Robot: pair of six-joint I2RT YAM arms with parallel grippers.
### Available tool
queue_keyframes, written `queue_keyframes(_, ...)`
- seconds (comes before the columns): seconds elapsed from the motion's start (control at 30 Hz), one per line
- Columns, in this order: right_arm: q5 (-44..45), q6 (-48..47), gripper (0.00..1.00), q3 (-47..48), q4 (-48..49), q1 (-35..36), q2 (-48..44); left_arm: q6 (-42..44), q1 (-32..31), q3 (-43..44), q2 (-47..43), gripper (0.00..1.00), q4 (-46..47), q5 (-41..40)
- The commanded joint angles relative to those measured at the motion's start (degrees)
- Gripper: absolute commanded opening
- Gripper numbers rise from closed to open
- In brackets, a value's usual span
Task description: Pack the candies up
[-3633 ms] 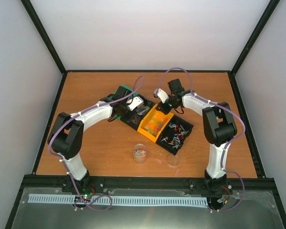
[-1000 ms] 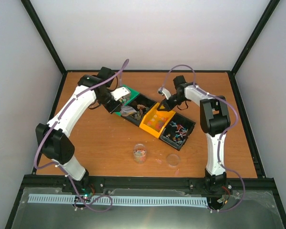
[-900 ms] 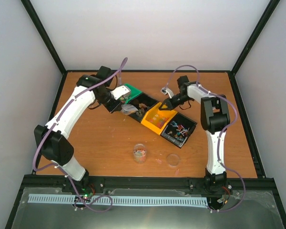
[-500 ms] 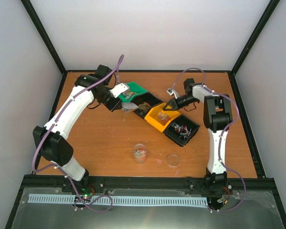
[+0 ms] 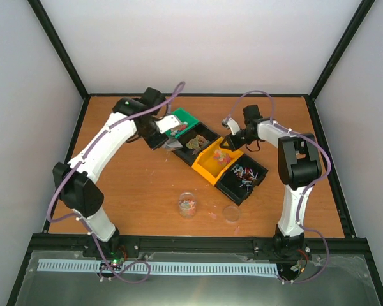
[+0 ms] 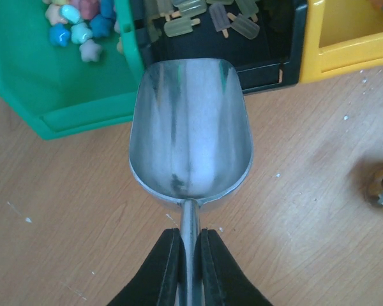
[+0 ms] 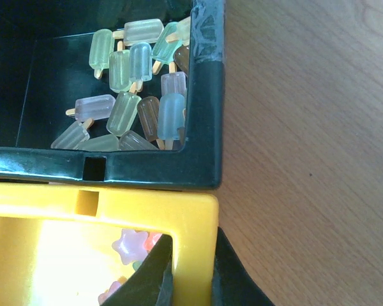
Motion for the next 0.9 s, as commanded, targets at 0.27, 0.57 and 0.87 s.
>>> queue_keyframes(0.27, 6.0, 4.2, 0.03, -3.3, 8.0, 5.2, -5.8, 1.2, -6.4, 8.4, 12.6, 0.01, -5.0, -10.6)
queue_keyframes(0.57, 9.1, 5.5, 0.03, -5.2, 10.0, 7.1, -7.1, -1.1, -7.4, 17.4, 23.3, 0.01, -11.5, -17.4)
queue_keyframes(0.87, 9.4, 4.7, 0.03, -5.6, 9.8, 8.4, -7.3, -2.8, -7.6, 10.4, 25.0, 0.01, -5.7, -16.8)
